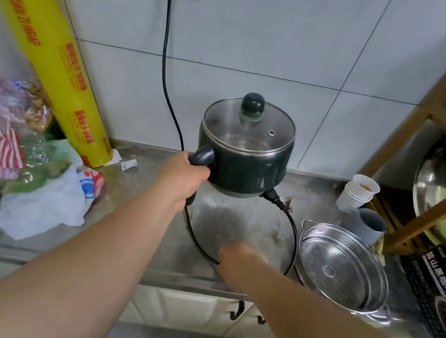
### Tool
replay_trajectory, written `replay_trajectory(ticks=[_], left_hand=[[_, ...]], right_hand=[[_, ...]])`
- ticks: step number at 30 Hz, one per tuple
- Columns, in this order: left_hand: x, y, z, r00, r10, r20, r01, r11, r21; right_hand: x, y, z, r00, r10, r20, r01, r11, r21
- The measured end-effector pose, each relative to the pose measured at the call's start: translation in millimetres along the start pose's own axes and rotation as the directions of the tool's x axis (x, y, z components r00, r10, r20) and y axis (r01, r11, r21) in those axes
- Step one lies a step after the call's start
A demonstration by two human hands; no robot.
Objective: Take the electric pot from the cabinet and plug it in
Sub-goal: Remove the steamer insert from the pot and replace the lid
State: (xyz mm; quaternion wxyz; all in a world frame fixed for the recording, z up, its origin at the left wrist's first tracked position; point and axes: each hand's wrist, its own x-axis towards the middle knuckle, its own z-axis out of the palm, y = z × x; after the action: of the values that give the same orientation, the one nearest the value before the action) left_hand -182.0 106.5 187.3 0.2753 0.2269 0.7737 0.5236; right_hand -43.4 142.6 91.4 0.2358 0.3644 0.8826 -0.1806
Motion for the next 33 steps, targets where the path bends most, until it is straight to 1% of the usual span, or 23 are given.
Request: replay_trajectory(ticks=[2, 3, 5, 7, 9, 12, 14, 18, 20, 21, 22, 23, 24, 25, 26, 27, 28, 29, 30, 32, 33], left_hand=[[1.7, 9.4, -9.9, 0.999, 0.011, -0.030, -0.012, 1.000, -0.010], [3.1, 13.0, -14.4, 0.999, 0.012, -0.051, -0.013, 1.000, -0.016], [6.5, 17.5, -21.5, 0.996, 0.009, -0.094, -0.012, 0.999, -0.034], [9.7, 20.0, -27.7, 0.991, 0.004, -0.132, -0.011, 0.999, -0.052], [13.6, 21.4, -33.8, 0.987, 0.000, -0.163, -0.008, 0.999, -0.052], [17.7, 24.9, -40.8, 0.979, 0.016, -0.205, -0.021, 1.000, -0.022], [17.5, 27.5, -41.8, 0.975, 0.029, -0.219, -0.032, 0.999, -0.009], [14.5, 27.2, -40.0, 0.974, 0.021, -0.227, -0.030, 0.999, -0.035], [14.4, 24.2, -42.0, 0.970, 0.018, -0.244, -0.031, 0.998, -0.048], [14.0, 22.7, -42.9, 0.968, 0.011, -0.252, -0.027, 0.998, -0.061], [13.8, 21.0, -44.1, 0.966, -0.004, -0.260, -0.016, 0.997, -0.073], [12.8, 19.3, -45.6, 0.964, -0.020, -0.264, -0.003, 0.996, -0.085], [12.0, 17.3, -47.6, 0.964, -0.034, -0.264, 0.009, 0.995, -0.096], [11.1, 15.4, -50.0, 0.963, -0.043, -0.267, 0.014, 0.994, -0.110], [9.7, 13.6, -53.3, 0.958, -0.051, -0.281, 0.017, 0.993, -0.120], [8.9, 12.1, -56.0, 0.955, -0.057, -0.290, 0.021, 0.992, -0.126], [8.0, 9.5, -59.5, 0.950, -0.064, -0.306, 0.026, 0.992, -0.127], [5.2, 8.4, -62.0, 0.945, -0.066, -0.319, 0.028, 0.992, -0.124], [3.1, 5.9, -65.4, 0.939, -0.070, -0.335, 0.031, 0.992, -0.120], [-0.7, -0.3, -71.2, 0.935, -0.071, -0.346, 0.024, 0.990, -0.137], [-3.1, -2.7, -72.8, 0.934, -0.071, -0.350, 0.020, 0.989, -0.147]], right_hand=[[1.4, -2.4, -4.7, 0.997, 0.041, -0.065, -0.048, 0.992, -0.117], [2.9, -3.0, -7.9, 0.992, 0.054, -0.111, -0.069, 0.987, -0.143], [2.8, 0.4, -16.3, 0.976, 0.079, -0.201, -0.112, 0.981, -0.160], [0.9, 10.8, -26.6, 0.963, 0.138, -0.232, -0.167, 0.980, -0.109], [1.2, 22.5, -34.8, 0.960, 0.182, -0.213, -0.201, 0.977, -0.070], [-1.4, 23.4, -39.4, 0.967, 0.172, -0.190, -0.178, 0.984, -0.020], [-1.1, 21.0, -37.4, 0.974, 0.167, -0.151, -0.167, 0.986, 0.017], [-0.1, 21.1, -41.7, 0.970, 0.231, -0.073, -0.210, 0.952, 0.221], [-1.0, 27.8, -44.6, 0.972, 0.236, 0.001, -0.230, 0.948, 0.222], [-1.3, 32.6, -44.4, 0.964, 0.265, 0.009, -0.259, 0.933, 0.251], [4.4, 40.5, -43.3, 0.961, 0.275, -0.010, -0.254, 0.900, 0.353], [4.1, 45.3, -43.4, 0.950, 0.311, -0.026, -0.258, 0.828, 0.498], [8.8, 50.9, -47.4, 0.915, 0.404, -0.004, -0.307, 0.702, 0.643], [10.1, 54.1, -47.9, 0.913, 0.409, 0.007, -0.271, 0.593, 0.758], [13.0, 57.5, -51.1, 0.895, 0.442, 0.059, -0.202, 0.283, 0.937], [17.2, 62.2, -51.1, 0.892, 0.440, 0.107, -0.090, -0.060, 0.994], [21.4, 67.2, -52.3, 0.892, 0.428, 0.147, -0.024, -0.280, 0.960], [24.3, 74.0, -51.9, 0.895, 0.414, 0.169, 0.013, -0.404, 0.915], [28.9, 79.9, -50.4, 0.903, 0.395, 0.169, 0.038, -0.467, 0.884], [32.0, 85.6, -55.7, 0.937, 0.332, 0.112, 0.099, -0.558, 0.824], [31.5, 88.6, -60.9, 0.942, 0.320, 0.096, 0.124, -0.602, 0.789]])
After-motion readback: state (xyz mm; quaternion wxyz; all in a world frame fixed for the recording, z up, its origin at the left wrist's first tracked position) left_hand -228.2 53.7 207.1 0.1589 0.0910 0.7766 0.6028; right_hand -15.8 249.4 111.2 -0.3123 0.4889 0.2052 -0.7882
